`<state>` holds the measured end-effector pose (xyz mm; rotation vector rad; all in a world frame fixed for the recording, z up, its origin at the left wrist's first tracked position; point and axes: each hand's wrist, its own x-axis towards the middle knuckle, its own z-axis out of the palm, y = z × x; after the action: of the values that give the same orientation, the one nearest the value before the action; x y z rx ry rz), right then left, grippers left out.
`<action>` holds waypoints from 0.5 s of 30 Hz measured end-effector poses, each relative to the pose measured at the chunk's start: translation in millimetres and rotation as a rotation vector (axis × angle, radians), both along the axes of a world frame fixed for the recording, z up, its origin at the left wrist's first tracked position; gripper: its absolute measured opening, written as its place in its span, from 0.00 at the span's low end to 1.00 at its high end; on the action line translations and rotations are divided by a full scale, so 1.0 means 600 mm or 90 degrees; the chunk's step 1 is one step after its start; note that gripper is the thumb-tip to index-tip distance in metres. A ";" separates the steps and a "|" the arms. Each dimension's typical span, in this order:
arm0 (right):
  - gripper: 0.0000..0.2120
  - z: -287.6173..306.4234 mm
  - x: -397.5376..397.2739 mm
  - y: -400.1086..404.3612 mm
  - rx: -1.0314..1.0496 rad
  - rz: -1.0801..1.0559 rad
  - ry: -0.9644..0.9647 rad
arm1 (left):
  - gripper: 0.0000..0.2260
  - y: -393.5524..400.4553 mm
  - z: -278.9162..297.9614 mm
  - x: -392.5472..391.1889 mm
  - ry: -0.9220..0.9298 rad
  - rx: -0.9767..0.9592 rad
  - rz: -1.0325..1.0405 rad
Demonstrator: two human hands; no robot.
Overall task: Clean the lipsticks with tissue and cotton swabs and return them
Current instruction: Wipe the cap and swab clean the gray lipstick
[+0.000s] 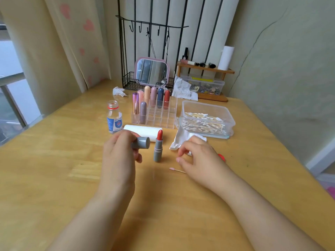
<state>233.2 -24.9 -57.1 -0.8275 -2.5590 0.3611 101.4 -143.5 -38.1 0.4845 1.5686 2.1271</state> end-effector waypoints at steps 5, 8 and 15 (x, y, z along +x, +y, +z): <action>0.05 -0.025 0.009 -0.011 -0.020 0.004 -0.070 | 0.08 0.012 -0.025 -0.031 0.026 -0.131 0.044; 0.04 -0.029 0.008 -0.010 -0.059 0.005 -0.073 | 0.04 0.012 -0.035 -0.040 0.101 -0.230 0.014; 0.06 -0.016 0.009 -0.018 -0.094 0.000 0.010 | 0.06 0.018 -0.039 -0.061 0.233 -0.373 -0.062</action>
<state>238.6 -35.7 -66.5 -0.8730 -2.5411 0.5590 64.7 -132.7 -61.3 0.7442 2.2067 1.4533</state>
